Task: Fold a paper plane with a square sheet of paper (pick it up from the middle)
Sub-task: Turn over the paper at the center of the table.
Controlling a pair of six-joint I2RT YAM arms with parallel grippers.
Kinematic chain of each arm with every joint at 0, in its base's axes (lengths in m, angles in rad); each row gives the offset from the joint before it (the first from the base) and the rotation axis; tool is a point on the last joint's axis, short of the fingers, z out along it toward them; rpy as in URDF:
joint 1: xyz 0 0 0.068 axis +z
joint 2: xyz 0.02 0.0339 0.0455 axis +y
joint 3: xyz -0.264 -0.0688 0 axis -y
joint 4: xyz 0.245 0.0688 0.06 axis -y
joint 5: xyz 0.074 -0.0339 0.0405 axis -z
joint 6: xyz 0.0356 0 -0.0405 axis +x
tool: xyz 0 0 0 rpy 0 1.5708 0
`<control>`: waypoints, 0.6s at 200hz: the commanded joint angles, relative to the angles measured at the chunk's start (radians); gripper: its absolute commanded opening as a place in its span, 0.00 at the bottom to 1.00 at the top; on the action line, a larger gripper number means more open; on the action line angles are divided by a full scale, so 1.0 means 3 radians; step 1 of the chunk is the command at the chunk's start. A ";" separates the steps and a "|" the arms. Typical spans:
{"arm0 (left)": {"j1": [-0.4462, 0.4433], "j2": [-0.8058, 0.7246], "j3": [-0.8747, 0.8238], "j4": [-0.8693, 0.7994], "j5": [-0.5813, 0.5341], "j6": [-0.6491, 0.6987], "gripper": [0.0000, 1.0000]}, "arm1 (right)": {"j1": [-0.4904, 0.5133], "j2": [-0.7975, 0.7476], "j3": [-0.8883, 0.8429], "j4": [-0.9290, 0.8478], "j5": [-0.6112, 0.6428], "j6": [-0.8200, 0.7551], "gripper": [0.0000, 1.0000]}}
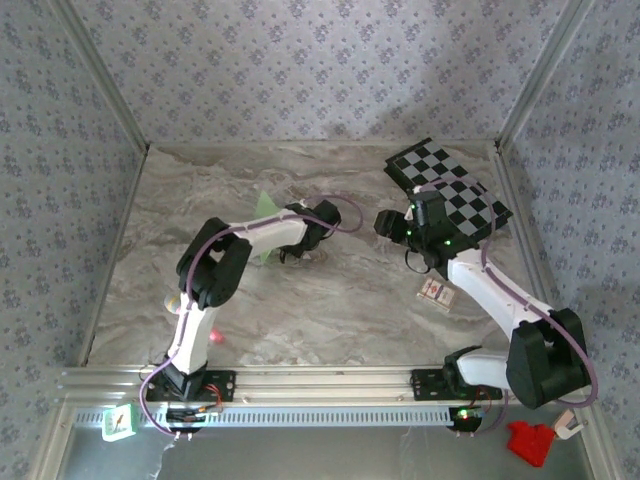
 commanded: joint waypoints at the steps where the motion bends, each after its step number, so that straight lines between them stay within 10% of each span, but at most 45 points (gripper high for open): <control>1: -0.0062 0.0149 0.0151 -0.0206 -0.0191 -0.0116 0.14 | -0.0039 -0.0066 -0.0050 -0.0052 0.0061 0.0079 0.57; 120: -0.0164 0.0239 0.0278 -0.0322 0.0467 -0.0433 0.26 | -0.0068 -0.0012 -0.0091 0.0013 0.0035 0.0179 0.56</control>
